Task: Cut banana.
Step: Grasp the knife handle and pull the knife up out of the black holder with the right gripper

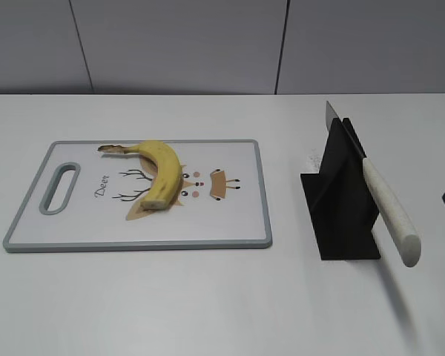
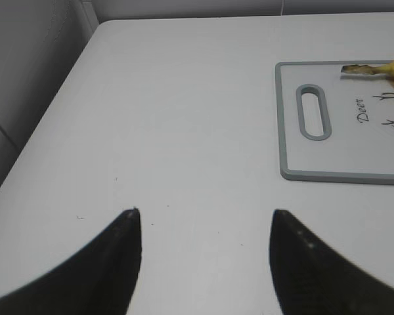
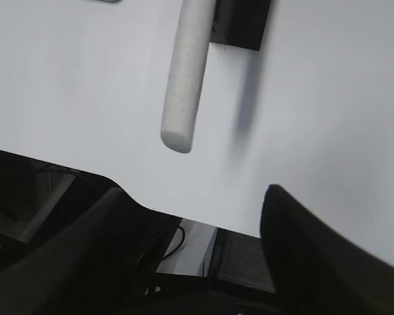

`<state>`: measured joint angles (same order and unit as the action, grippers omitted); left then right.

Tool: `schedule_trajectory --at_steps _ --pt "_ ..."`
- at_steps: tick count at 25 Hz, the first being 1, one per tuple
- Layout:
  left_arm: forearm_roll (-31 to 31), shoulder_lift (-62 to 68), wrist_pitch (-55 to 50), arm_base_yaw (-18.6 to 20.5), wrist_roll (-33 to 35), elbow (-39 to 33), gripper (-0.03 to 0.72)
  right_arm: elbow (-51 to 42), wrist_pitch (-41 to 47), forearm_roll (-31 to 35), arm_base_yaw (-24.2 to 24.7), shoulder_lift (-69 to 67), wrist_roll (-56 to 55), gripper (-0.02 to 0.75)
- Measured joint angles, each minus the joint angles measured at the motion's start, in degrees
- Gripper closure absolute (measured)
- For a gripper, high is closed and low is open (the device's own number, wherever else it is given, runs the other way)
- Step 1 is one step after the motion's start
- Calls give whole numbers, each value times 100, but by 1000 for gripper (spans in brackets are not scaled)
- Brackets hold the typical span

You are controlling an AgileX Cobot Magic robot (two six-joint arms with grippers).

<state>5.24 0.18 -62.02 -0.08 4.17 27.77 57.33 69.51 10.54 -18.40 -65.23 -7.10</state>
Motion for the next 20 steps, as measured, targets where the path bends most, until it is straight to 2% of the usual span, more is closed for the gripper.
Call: schedule_trajectory --at_steps 5,8,13,20 --pt "0 0 0 0 0 0 98 6 -7 79 -7 -183 -91 260" --pt "0 0 0 0 0 0 98 6 -14 59 -201 -342 -202 260" --pt "0 0 0 0 0 0 98 184 -80 -533 -875 -704 -835 260" --pt "0 0 0 0 0 0 98 578 -121 -771 -959 -1156 -1300 264"
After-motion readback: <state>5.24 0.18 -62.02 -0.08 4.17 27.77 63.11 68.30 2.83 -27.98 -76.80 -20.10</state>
